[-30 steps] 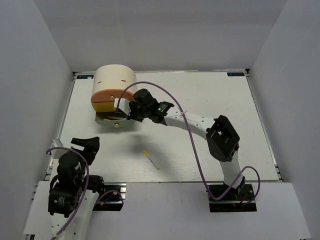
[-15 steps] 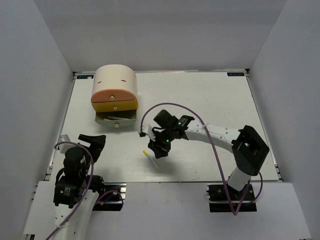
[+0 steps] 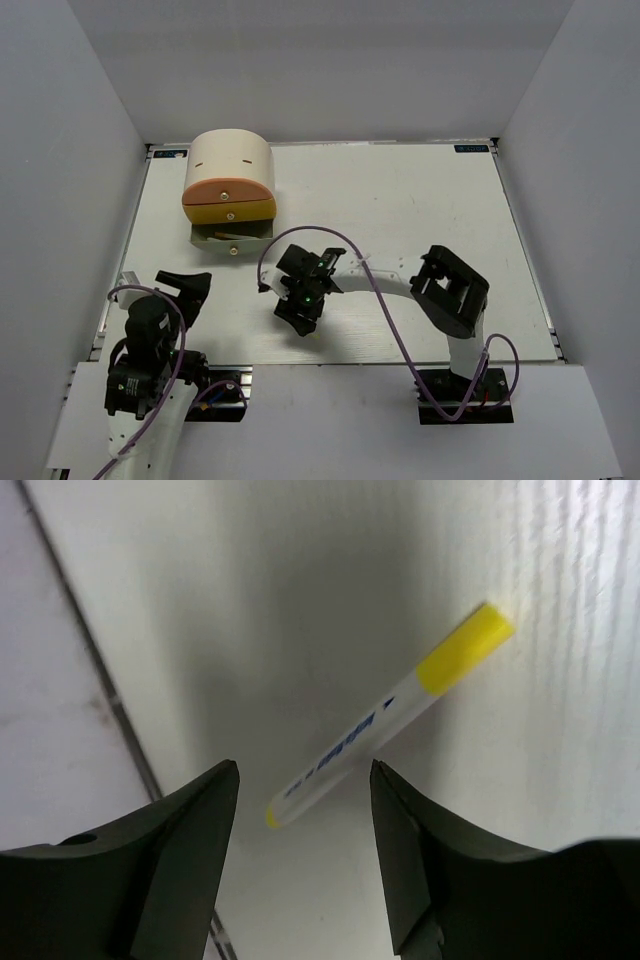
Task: Sort the stationery into containers
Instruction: Pick up the pen from the center of the board.
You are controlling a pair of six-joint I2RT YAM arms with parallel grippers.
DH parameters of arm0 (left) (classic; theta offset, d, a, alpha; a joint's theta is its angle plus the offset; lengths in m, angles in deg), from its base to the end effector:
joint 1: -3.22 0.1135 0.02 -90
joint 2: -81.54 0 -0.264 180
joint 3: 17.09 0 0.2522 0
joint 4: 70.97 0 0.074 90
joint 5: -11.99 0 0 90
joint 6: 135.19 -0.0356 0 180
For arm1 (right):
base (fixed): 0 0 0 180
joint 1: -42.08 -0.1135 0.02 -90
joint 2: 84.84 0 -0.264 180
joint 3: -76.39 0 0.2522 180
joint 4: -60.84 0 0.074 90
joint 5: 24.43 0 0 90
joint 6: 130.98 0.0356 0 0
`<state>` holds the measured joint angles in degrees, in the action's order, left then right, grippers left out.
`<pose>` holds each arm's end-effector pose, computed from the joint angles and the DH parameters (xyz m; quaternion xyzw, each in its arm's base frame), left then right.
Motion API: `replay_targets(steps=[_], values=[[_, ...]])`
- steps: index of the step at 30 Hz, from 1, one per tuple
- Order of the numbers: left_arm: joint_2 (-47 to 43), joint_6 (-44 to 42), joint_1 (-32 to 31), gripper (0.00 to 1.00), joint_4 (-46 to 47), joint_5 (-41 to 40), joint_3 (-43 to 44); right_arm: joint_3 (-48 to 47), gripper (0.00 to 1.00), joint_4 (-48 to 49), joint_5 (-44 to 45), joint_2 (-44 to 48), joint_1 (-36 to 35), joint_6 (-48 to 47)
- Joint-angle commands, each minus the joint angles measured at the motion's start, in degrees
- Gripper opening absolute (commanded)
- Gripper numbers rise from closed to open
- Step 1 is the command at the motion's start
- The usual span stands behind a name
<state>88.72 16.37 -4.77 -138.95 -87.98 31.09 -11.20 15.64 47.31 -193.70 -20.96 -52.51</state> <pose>0.0460 -0.0002 0.2625 -0.4233 0.7377 -0.2361 0.4699 0.1639 0.3468 0.1730 -0.6113 0.7495 0.2274 0.1138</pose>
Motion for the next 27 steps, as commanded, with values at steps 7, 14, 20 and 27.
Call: replay_targets(steps=[7, 14, 20, 27], values=[[-0.8, 0.0, 0.3, 0.90, -2.7, -0.7, 1.9, -1.3, 0.45, 6.2, 18.0, -5.0, -2.9, 8.7], [-0.2, 0.0, 0.3, 0.90, -0.8, -0.1, 0.7, 4.5, 0.08, 9.5, 22.4, -2.0, -2.8, 7.8], [3.4, -0.6, 0.3, 0.90, 2.3, 3.8, -2.0, 4.1, 0.00, 11.5, 17.1, 4.5, -1.2, -0.7], [12.3, -3.7, 0.3, 0.90, 8.8, 8.7, -4.3, -4.5, 0.00, 17.8, 14.9, 9.9, 2.0, -15.7]])
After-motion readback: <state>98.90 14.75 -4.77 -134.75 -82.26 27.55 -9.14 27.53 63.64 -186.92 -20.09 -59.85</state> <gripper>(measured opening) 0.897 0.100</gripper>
